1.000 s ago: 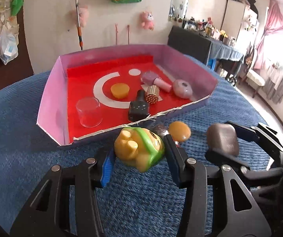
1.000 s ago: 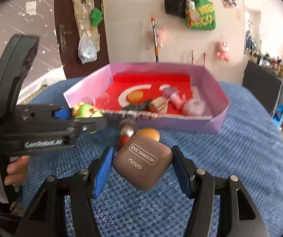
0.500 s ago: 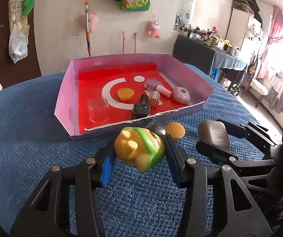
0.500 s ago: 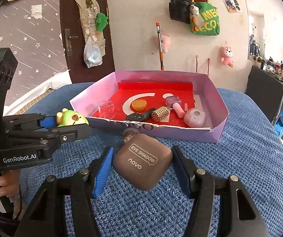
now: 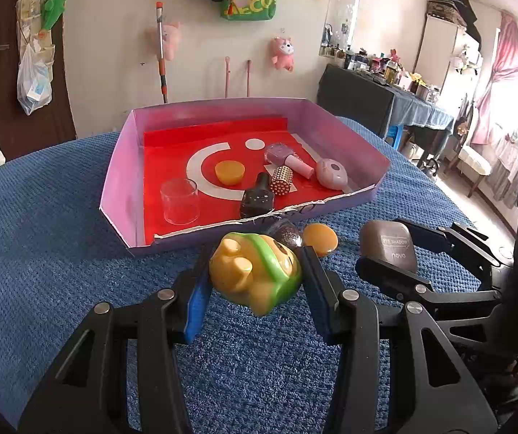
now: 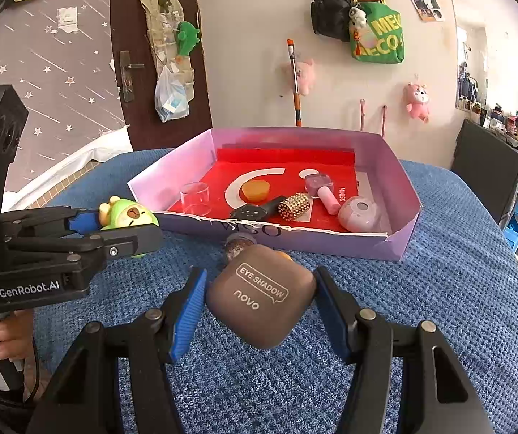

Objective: Organize rigid objects
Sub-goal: 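Carry the toy figure and eye shadow case over the box with both tools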

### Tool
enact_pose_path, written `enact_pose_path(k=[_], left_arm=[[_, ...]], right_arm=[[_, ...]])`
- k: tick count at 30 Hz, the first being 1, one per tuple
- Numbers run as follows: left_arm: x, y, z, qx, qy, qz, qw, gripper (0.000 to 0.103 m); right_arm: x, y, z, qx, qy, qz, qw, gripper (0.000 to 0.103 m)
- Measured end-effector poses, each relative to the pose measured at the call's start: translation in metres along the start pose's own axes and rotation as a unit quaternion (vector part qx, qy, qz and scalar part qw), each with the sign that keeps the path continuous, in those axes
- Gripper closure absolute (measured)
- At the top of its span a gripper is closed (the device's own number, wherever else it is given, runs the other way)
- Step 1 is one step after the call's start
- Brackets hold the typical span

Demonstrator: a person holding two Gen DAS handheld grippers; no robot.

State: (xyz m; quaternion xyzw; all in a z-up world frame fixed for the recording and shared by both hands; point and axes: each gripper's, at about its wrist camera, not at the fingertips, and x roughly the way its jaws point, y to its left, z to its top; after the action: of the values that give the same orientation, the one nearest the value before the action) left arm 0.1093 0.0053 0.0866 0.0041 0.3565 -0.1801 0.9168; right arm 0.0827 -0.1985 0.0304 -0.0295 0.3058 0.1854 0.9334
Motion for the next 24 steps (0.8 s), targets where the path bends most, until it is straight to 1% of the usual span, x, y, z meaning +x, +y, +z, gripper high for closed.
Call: enact_pose_path(k=[3,6,9,13,15,18,20,24], left_arm=[[0.000,0.001,0.003,-0.002,-0.001,-0.001,1.0000,0.058],[0.001,0.004,0.015,-0.003,-0.003,-0.002,1.0000,0.058],[0.006,0.011,0.032,-0.006,0.000,-0.007,1.0000,0.058],[0.027,0.027,0.064,-0.006,0.013,-0.007,0.9999,0.058],[0.040,0.034,0.078,-0.005,0.025,-0.001,0.9997,0.058],[0.067,0.046,0.097,0.000,0.054,0.006,0.9985,0.058],[0.087,0.054,0.106,0.002,0.078,0.006,0.9970,0.058],[0.121,0.067,0.117,0.002,0.120,0.010,0.9928,0.058]], right_arm=[[0.000,0.000,0.002,-0.001,-0.001,0.000,1.000,0.041],[0.001,-0.005,0.014,-0.002,-0.007,0.004,1.000,0.041],[0.006,-0.011,0.036,-0.009,-0.015,0.010,1.000,0.041],[0.028,-0.021,0.077,-0.017,-0.009,0.039,0.999,0.041],[0.046,-0.023,0.098,-0.025,0.004,0.053,0.998,0.041],[0.081,-0.025,0.130,-0.039,0.033,0.069,0.996,0.041],[0.102,-0.025,0.144,-0.042,0.053,0.075,0.995,0.041],[0.157,-0.025,0.164,-0.042,0.109,0.087,0.989,0.041]])
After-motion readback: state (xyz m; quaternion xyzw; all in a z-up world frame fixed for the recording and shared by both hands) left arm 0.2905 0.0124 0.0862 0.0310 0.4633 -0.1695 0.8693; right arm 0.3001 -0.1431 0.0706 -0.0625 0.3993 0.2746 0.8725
